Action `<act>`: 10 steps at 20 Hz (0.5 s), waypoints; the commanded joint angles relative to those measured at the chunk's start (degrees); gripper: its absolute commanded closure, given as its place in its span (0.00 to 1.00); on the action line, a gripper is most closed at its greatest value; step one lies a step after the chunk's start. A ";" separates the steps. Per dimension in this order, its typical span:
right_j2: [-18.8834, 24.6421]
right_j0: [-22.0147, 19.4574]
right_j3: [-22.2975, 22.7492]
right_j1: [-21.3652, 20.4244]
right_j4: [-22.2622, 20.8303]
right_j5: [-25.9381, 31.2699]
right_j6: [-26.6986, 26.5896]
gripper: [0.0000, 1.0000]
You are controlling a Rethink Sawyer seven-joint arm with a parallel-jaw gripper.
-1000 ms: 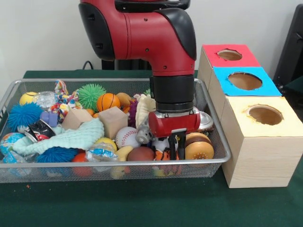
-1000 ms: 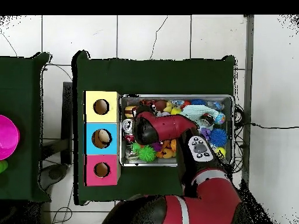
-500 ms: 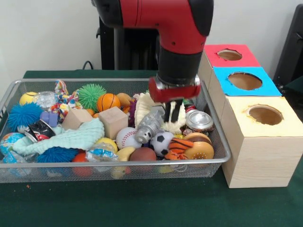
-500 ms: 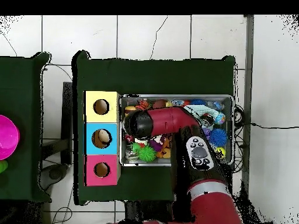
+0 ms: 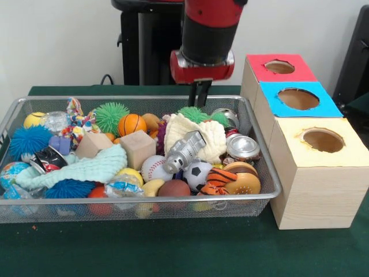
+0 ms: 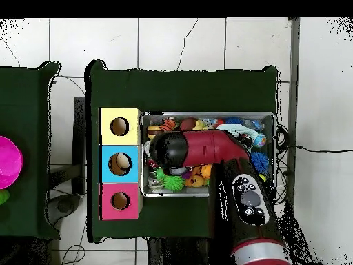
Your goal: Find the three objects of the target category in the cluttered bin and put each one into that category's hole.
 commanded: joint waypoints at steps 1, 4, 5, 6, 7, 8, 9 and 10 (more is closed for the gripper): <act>3.09 -1.38 12.10 -5.60 3.92 -5.82 5.74 1.00; 4.46 -2.30 12.56 -3.34 1.00 -18.06 5.63 1.00; 4.71 -2.61 12.67 -3.03 -0.23 -20.69 3.80 0.00; 4.64 -2.69 13.29 -3.00 -1.23 -24.94 4.76 0.00; 4.57 -2.76 13.91 -2.96 -2.23 -29.19 5.72 0.00; 4.49 -2.84 14.53 -2.93 -3.23 -33.44 6.68 0.00; 3.97 -2.59 14.50 -2.41 -4.54 -38.96 7.72 0.00; 2.81 -1.69 14.27 -1.93 -6.49 -45.59 8.55 0.00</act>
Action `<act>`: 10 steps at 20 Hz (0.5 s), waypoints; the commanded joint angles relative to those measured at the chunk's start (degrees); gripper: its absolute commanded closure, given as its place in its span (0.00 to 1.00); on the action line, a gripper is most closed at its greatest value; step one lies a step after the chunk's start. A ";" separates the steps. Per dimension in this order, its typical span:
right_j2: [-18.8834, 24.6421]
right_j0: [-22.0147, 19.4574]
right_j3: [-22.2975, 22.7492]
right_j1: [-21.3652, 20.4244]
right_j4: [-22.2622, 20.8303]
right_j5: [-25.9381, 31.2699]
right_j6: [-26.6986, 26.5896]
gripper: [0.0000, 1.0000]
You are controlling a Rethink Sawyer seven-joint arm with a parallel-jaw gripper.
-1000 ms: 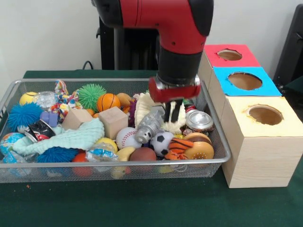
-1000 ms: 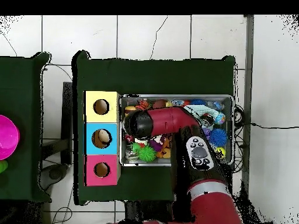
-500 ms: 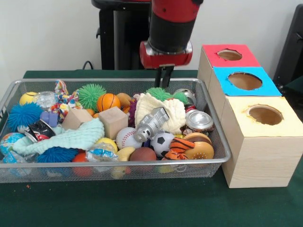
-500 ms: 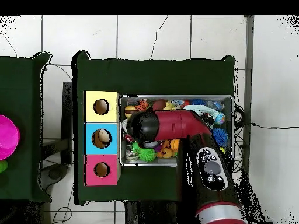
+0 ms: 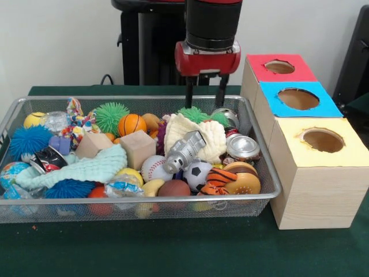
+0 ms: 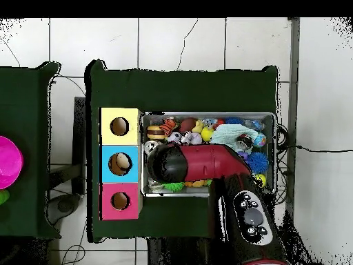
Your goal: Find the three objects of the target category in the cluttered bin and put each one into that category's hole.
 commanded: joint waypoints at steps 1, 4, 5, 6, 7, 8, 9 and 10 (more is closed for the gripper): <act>1.72 -0.41 6.31 3.19 -8.49 -33.30 8.78 0.00; -2.37 1.75 6.63 5.08 -9.20 -42.39 9.66 0.00; -2.95 1.98 7.10 5.48 -9.08 -42.14 9.70 0.00; -3.09 1.89 7.70 5.65 -8.50 -39.11 9.17 0.00; -3.22 1.81 8.29 5.82 -7.92 -36.09 8.64 0.00; -3.95 2.26 7.88 6.83 -7.50 -34.46 7.64 0.00; -4.16 2.28 8.20 7.06 -7.07 -33.70 7.09 0.00; -4.04 2.30 7.84 7.76 -6.15 -32.11 6.44 0.00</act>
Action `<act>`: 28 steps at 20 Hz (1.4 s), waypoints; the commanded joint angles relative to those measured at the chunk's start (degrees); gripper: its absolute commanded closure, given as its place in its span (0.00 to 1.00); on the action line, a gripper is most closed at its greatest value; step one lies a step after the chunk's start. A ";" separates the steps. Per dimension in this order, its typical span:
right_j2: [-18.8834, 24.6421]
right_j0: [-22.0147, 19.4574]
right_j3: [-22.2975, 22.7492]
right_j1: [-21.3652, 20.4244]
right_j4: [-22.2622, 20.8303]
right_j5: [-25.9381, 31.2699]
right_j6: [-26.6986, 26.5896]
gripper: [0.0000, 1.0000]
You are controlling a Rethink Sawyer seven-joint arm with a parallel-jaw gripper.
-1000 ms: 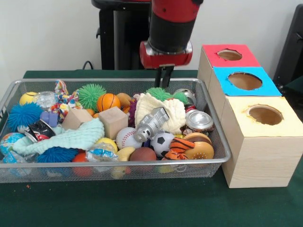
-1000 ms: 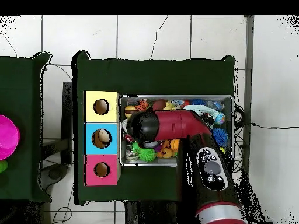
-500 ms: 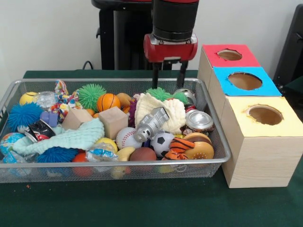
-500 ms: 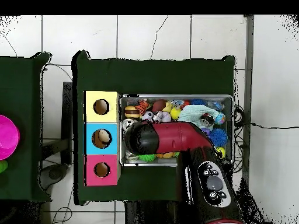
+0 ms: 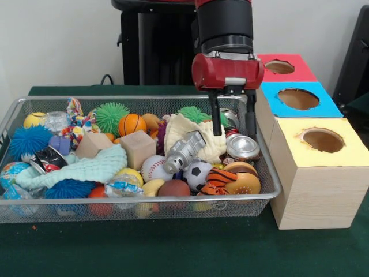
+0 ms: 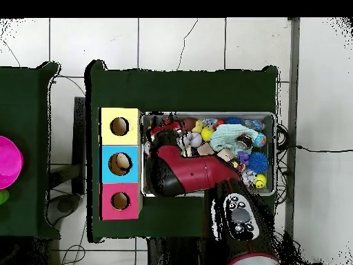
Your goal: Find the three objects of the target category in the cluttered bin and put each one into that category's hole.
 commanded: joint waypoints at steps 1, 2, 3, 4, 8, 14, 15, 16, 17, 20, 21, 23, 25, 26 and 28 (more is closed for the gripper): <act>-2.50 0.95 4.86 5.36 -0.40 9.61 6.46 0.00; -2.23 0.75 4.43 6.09 -0.49 9.73 6.20 0.00; -2.06 0.64 4.45 6.57 -0.50 9.95 6.15 0.00; -2.16 0.76 3.24 7.88 -0.61 11.03 5.51 0.00; -5.04 2.89 -0.25 10.68 -1.06 15.64 3.84 0.00; -2.73 1.07 -2.55 12.02 -3.27 12.69 4.14 0.00; -1.84 0.51 -2.90 12.57 -3.78 10.51 4.55 0.00; -0.91 0.15 -3.25 12.48 -4.58 7.58 4.97 0.00; 0.03 -0.21 -3.59 12.40 -5.38 4.65 5.39 0.00; 1.26 -0.30 -3.87 9.46 -5.53 0.51 7.04 0.00; 1.78 -0.55 -3.81 8.68 -5.45 0.29 7.40 0.00; 2.32 -0.64 -3.96 7.45 -5.37 0.78 7.33 0.00; 2.35 -0.56 -4.29 7.31 -5.31 1.22 6.92 0.00; 1.92 -0.31 -4.44 7.40 -5.27 0.74 6.83 0.00; 1.11 0.08 -4.60 7.85 -5.24 -0.71 6.81 0.00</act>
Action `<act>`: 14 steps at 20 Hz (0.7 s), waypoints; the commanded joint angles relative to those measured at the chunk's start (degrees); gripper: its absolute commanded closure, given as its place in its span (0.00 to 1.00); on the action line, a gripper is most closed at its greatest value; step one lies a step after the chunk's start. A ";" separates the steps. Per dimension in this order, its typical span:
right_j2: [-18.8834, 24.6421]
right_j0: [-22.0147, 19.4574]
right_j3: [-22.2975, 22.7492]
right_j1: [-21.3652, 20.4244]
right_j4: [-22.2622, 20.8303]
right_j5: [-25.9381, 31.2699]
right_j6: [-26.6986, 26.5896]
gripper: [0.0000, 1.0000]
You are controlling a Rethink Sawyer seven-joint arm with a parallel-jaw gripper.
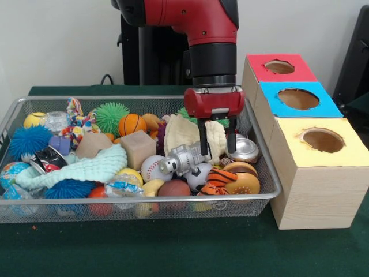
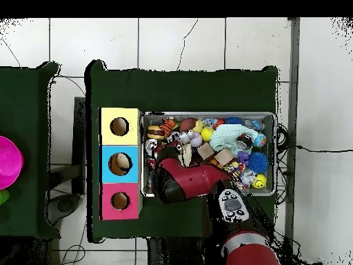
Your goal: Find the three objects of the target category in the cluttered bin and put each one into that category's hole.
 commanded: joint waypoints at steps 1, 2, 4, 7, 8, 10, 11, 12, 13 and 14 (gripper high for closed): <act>3.48 -0.46 -4.89 -0.18 -2.20 -3.08 6.73 0.00; 3.33 -0.31 -4.86 -0.28 -2.23 -3.32 6.67 0.00; 3.25 -0.38 -4.99 0.17 -2.60 -2.79 6.22 0.00; 0.54 0.87 -7.27 3.91 -2.88 -3.96 4.84 0.00; 0.57 0.79 -8.01 4.79 -3.41 -3.46 4.27 0.00; 0.63 0.45 -8.98 5.93 -3.96 -4.01 4.18 0.00; 0.51 0.47 -9.39 6.45 -3.97 -4.04 4.22 0.00; -0.02 0.62 -10.00 7.59 -3.95 -4.54 4.27 0.00; -0.20 0.76 -10.41 8.28 -3.96 -4.56 4.34 0.00; -0.23 0.84 -10.68 8.85 -3.90 -4.53 4.52 0.00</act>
